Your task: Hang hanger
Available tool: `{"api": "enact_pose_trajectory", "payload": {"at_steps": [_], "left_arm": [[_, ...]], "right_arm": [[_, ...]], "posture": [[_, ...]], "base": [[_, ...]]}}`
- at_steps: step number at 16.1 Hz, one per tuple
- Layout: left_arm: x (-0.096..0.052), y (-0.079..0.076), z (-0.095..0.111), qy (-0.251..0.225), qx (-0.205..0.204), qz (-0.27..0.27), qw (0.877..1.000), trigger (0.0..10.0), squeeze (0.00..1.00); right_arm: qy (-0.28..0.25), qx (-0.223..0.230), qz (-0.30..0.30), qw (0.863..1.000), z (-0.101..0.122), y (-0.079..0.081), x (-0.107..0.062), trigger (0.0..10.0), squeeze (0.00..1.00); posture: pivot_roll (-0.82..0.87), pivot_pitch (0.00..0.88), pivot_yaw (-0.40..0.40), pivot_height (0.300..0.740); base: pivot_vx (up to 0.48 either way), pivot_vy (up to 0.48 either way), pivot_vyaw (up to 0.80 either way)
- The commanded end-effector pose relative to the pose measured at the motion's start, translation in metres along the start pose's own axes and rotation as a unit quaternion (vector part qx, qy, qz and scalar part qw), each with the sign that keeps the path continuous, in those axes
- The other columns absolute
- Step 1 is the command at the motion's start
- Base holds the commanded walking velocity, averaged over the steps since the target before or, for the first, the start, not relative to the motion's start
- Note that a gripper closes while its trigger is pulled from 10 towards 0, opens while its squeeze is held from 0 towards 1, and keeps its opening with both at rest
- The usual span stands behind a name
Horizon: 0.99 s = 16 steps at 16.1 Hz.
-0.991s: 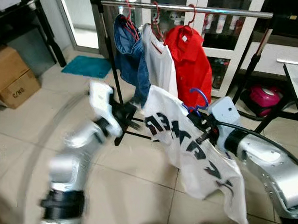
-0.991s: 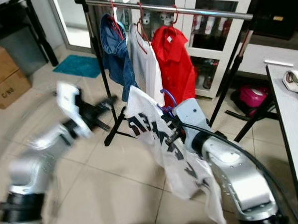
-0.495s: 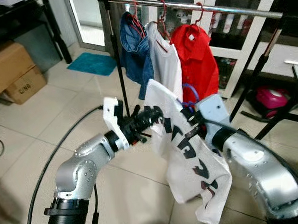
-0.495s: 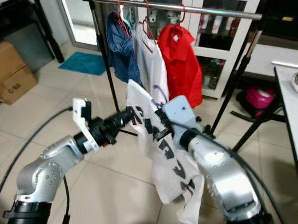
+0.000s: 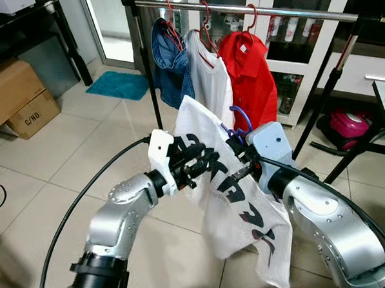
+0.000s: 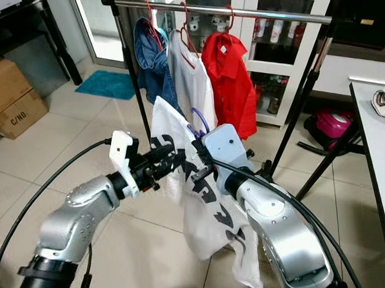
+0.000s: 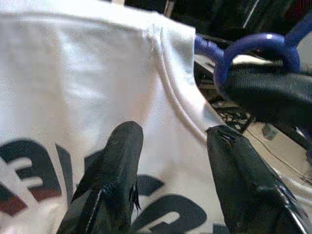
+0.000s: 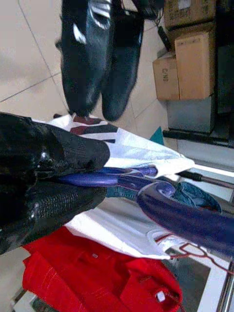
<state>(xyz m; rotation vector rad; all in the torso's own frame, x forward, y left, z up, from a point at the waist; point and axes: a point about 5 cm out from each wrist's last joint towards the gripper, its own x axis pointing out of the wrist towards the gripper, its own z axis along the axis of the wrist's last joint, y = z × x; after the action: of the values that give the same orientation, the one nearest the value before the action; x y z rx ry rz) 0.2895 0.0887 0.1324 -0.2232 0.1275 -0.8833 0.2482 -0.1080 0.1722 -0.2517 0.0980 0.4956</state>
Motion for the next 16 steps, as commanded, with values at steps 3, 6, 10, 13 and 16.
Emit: {"api": "enact_pose_trajectory", "payload": {"at_steps": [3,6,10,13,16], "left_arm": [[0.008,0.005,0.000,-0.007,0.003,0.018,1.000,10.0,0.00],[0.015,0.010,-0.002,-0.028,-0.061,0.023,0.997,10.0,0.00],[0.018,0.015,-0.001,-0.026,-0.071,0.023,0.997,10.0,0.00],[0.022,0.012,-0.003,-0.015,-0.072,-0.001,0.997,0.0,0.00],[0.023,0.011,-0.005,-0.008,-0.071,-0.010,0.997,0.0,0.00]], "right_arm": [[-0.036,-0.013,0.030,0.999,0.015,0.006,0.002,0.0,0.00],[-0.045,-0.015,0.054,0.997,0.018,0.013,0.002,0.0,0.00],[-0.053,-0.020,0.088,0.995,0.020,0.022,0.000,0.0,0.00],[-0.052,-0.022,0.097,0.994,0.019,0.024,-0.001,0.0,0.00],[-0.050,-0.025,0.096,0.994,0.019,0.024,-0.001,0.0,0.00]], "posture": [[-0.13,0.000,0.046,0.740],[-0.15,0.000,0.050,0.740],[-0.16,0.000,0.058,0.740],[-0.16,0.000,0.064,0.740],[-0.17,0.000,0.068,0.740]], "base": [[0.000,0.000,0.00],[0.000,0.000,0.00],[0.000,0.000,0.00],[0.000,0.000,0.00],[0.000,0.000,0.00]]}}
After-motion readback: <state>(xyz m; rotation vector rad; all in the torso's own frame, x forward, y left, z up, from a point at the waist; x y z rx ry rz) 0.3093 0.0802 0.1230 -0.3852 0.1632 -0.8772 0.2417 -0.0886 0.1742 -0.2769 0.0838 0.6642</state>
